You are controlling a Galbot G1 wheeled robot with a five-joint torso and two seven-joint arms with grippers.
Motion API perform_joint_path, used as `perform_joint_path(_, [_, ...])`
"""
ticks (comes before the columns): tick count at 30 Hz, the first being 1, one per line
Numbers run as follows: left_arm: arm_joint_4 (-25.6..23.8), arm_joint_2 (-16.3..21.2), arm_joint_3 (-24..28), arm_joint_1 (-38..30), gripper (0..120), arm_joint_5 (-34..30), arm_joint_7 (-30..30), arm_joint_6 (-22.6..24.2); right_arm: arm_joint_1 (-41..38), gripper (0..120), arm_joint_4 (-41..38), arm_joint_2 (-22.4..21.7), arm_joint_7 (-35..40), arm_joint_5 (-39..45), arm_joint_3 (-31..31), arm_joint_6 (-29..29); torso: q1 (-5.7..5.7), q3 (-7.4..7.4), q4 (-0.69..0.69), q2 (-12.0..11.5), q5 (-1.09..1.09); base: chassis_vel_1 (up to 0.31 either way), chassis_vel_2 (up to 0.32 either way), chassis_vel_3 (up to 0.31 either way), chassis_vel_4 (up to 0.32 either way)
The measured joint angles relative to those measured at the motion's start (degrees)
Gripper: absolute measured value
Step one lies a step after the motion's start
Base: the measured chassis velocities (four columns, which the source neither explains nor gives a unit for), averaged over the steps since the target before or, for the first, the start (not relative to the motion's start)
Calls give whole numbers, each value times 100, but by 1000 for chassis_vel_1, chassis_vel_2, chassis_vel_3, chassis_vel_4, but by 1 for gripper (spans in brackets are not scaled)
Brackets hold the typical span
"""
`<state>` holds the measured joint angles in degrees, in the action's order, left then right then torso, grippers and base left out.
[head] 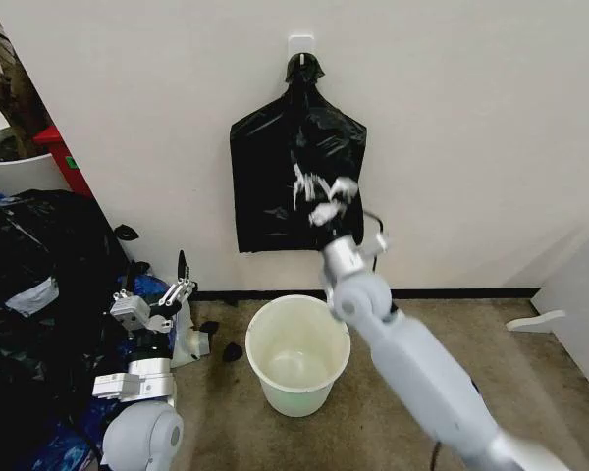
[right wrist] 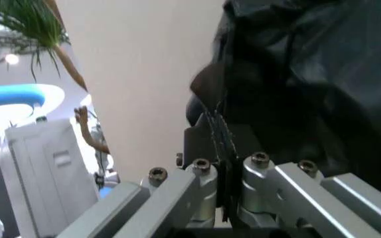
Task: Place the garbage bag over the trash bin.
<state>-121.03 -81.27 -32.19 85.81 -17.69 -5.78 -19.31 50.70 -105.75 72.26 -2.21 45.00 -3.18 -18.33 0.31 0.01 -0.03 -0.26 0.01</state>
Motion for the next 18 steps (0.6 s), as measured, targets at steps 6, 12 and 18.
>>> perform_joint_path(6, [-51, 32, 41, 45, 100, -7, 0, 3, 951, 0, -173, -99, -303, -614, 128, -244, 0, 0, 1, 0, 0, 0, 0, 0, 0])
perform_joint_path(12, [-85, 54, 85, 91, 100, -6, 4, 0, 1588, 0, -175, -126, -720, -1187, 243, -551, 0, 0, 0, 0, 0, 0, 0, 0, 0])
perform_joint_path(18, [-132, 75, 94, 138, 100, 7, 16, -13, 1815, 0, -107, -49, -834, -1542, 360, -707, 0, 1, -1, 0, 0, 0, 0, 0, 0])
